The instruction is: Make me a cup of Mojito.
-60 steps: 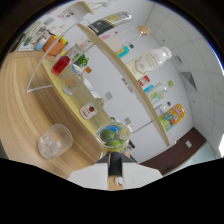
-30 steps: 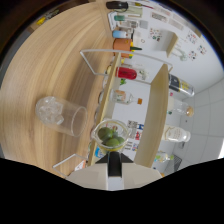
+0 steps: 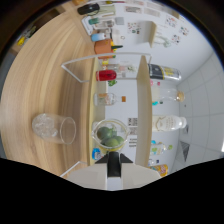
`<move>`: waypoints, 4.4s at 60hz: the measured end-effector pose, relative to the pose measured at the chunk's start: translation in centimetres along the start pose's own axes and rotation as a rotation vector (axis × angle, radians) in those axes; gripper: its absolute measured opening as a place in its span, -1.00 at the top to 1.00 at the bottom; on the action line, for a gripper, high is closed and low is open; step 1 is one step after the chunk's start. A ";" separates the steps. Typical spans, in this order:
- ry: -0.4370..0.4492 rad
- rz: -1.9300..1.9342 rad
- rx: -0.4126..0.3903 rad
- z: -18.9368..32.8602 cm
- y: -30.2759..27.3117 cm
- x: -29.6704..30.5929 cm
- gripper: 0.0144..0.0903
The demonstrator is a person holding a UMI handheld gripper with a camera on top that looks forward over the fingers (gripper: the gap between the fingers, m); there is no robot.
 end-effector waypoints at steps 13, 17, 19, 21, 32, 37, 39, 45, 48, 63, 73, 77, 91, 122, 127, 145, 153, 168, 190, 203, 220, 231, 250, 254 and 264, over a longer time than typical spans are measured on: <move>0.030 0.617 -0.062 -2.6 2.8 4.1 0.95; 0.014 0.803 -0.085 -3.3 4.3 3.9 0.95; 0.003 0.898 -0.102 -3.3 5.1 3.3 0.95; -0.018 0.992 -0.117 -3.6 5.9 2.6 0.95; -0.123 1.370 -0.266 -3.2 11.3 -5.0 0.95; -0.187 1.498 -0.350 -2.9 13.1 -9.3 0.95; -0.215 1.544 -0.380 -2.9 13.6 -11.0 0.95; -0.278 1.615 -0.479 -3.0 15.4 -15.5 0.95; -0.289 1.627 -0.506 -2.8 16.3 -17.6 0.95; -0.384 1.633 -0.576 -2.9 18.1 -22.8 0.96; -0.405 1.638 -0.588 -2.8 18.2 -24.1 0.94; -0.403 1.635 -0.593 -2.8 18.2 -24.4 0.93; -0.422 1.604 -0.606 -3.7 18.5 -24.7 -0.21; -0.142 1.582 -0.296 -7.5 9.2 -7.8 -0.87; -0.153 1.598 -0.252 -7.7 5.0 -6.9 -0.86; -0.232 1.606 -0.307 -8.0 -4.6 -11.0 -0.89; -0.265 1.633 -0.344 -8.4 -6.1 -12.3 -0.89; -0.176 1.633 -0.256 -4.4 -6.0 -5.4 -0.91; -0.152 1.627 -0.230 7.7 -4.5 -1.1 -0.85; -0.201 1.610 -0.279 11.7 -4.0 -2.8 -0.39; -0.228 1.631 -0.300 12.9 -3.8 -3.7 0.42; -0.234 1.634 -0.303 12.6 -3.6 -3.6 0.46; -0.172 1.607 -0.311 6.6 -0.6 -1.9 0.47; -0.156 1.600 -0.337 4.9 0.8 -2.7 0.47; -0.156 1.576 -0.416 1.9 3.7 -6.1 0.47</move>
